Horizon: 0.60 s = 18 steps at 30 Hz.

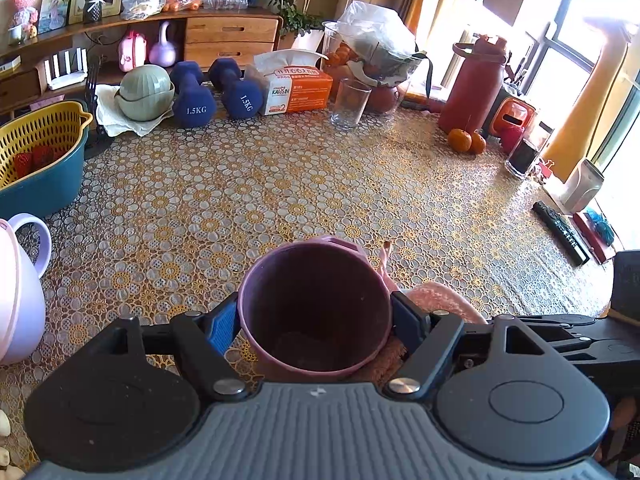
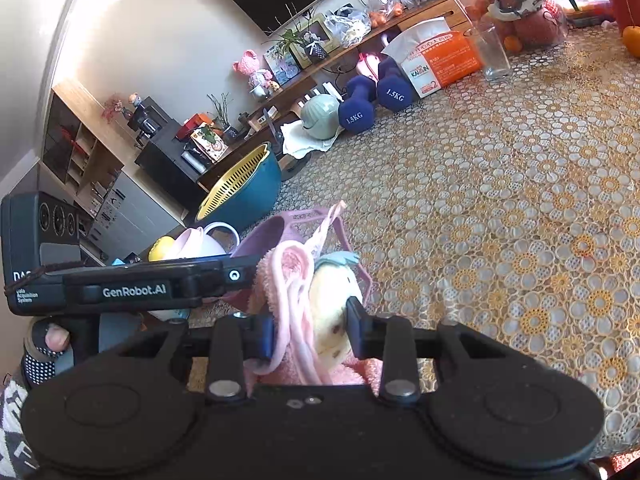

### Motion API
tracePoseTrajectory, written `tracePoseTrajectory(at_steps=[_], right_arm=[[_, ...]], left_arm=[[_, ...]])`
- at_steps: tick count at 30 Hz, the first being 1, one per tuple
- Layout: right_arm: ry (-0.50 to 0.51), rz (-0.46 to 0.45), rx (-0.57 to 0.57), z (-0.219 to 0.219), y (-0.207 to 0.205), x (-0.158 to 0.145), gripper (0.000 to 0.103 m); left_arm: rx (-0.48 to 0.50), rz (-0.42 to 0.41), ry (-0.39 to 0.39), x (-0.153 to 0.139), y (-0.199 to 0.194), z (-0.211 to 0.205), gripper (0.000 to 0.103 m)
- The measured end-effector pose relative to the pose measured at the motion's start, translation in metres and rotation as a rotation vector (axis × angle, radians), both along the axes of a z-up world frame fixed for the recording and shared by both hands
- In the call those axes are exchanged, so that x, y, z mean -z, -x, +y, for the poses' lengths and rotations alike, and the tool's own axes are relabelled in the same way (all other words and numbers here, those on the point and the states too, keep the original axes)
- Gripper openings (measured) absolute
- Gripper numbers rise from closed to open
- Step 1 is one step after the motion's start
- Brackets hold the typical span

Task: Clean container
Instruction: 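Lower the towel onto the table beside the cup and open the right gripper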

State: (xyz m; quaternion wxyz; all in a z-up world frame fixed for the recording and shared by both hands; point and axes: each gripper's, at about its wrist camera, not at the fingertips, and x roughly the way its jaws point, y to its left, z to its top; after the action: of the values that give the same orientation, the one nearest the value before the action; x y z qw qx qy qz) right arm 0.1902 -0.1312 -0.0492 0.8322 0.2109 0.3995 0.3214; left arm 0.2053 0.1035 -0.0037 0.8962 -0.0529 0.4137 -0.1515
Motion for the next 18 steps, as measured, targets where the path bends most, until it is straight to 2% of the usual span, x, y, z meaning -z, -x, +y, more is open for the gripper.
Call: tracePoseTrajectory(at_steps=[2,10,18], right_arm=[[0.033,-0.005,0.004,0.004,-0.004,0.002,0.033],[0.24,-0.127,0.009,0.019,-0.014,0.007,0.033],[0.294,-0.126,0.158,-0.034,-0.033,0.0,0.032]], left_arm=[[0.007,-0.002,-0.01,0.001,0.001,-0.003,0.078],[0.029,-0.012,-0.045,0.0,0.003,-0.009,0.078],[0.04,-0.027,-0.08,0.001,0.004,-0.016,0.078]])
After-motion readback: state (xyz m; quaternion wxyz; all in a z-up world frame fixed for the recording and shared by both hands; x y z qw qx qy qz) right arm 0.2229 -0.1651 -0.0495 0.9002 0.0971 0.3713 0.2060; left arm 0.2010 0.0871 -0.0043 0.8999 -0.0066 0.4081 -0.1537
